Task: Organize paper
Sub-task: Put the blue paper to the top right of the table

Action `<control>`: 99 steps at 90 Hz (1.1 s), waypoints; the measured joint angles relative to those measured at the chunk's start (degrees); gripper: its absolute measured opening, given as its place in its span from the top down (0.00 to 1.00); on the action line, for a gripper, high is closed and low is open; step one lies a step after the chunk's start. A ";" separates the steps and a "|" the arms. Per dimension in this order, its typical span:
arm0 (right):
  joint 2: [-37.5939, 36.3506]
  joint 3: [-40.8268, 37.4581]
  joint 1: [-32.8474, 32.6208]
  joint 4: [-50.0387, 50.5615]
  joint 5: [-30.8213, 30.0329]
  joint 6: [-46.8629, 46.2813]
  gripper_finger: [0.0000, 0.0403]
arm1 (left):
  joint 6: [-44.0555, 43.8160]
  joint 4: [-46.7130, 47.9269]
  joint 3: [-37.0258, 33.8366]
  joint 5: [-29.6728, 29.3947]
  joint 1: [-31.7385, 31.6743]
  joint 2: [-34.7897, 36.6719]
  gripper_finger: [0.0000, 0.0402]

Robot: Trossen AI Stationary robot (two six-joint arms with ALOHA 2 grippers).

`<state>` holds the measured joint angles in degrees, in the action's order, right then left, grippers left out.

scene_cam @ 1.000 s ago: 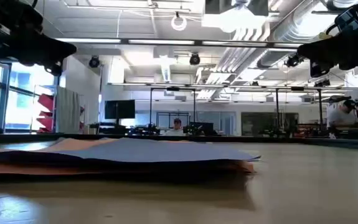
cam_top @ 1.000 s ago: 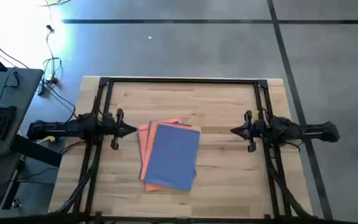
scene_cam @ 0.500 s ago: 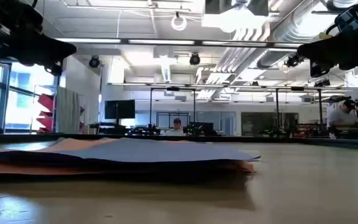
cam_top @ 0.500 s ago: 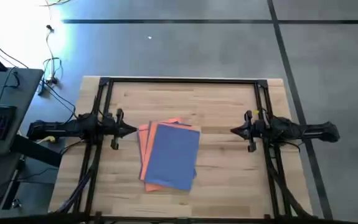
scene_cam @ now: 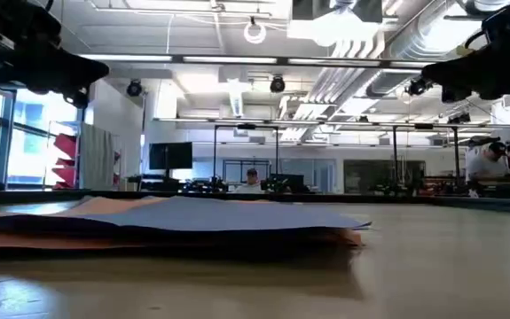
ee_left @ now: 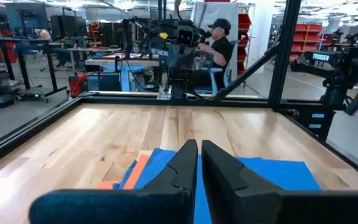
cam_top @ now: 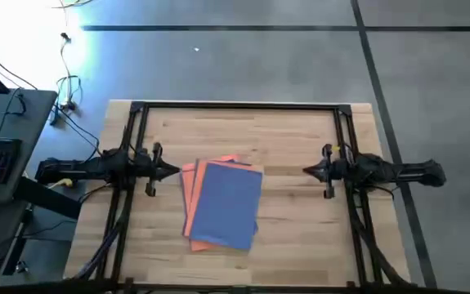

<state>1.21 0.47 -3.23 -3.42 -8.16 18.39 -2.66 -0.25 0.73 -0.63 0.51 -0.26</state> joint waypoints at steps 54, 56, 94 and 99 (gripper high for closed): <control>0.53 0.48 2.56 -15.14 -4.87 20.68 1.00 | -6.19 -0.01 -0.01 -0.02 0.01 -0.01 1.00; 0.79 0.49 2.56 -16.96 -4.87 13.66 1.00 | -6.19 0.00 0.00 -0.02 0.02 0.00 1.00; 16.91 0.52 2.61 -30.38 -11.90 -48.87 1.00 | -5.87 -0.60 -0.02 -3.70 0.00 -0.01 1.00; 20.63 0.57 2.63 -35.45 -11.98 -49.30 1.00 | -4.57 -0.75 -0.01 -4.35 0.00 -0.01 1.00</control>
<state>21.85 1.04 -0.60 -38.87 -20.14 -30.91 -7.23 -1.00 0.73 -4.98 0.51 -0.27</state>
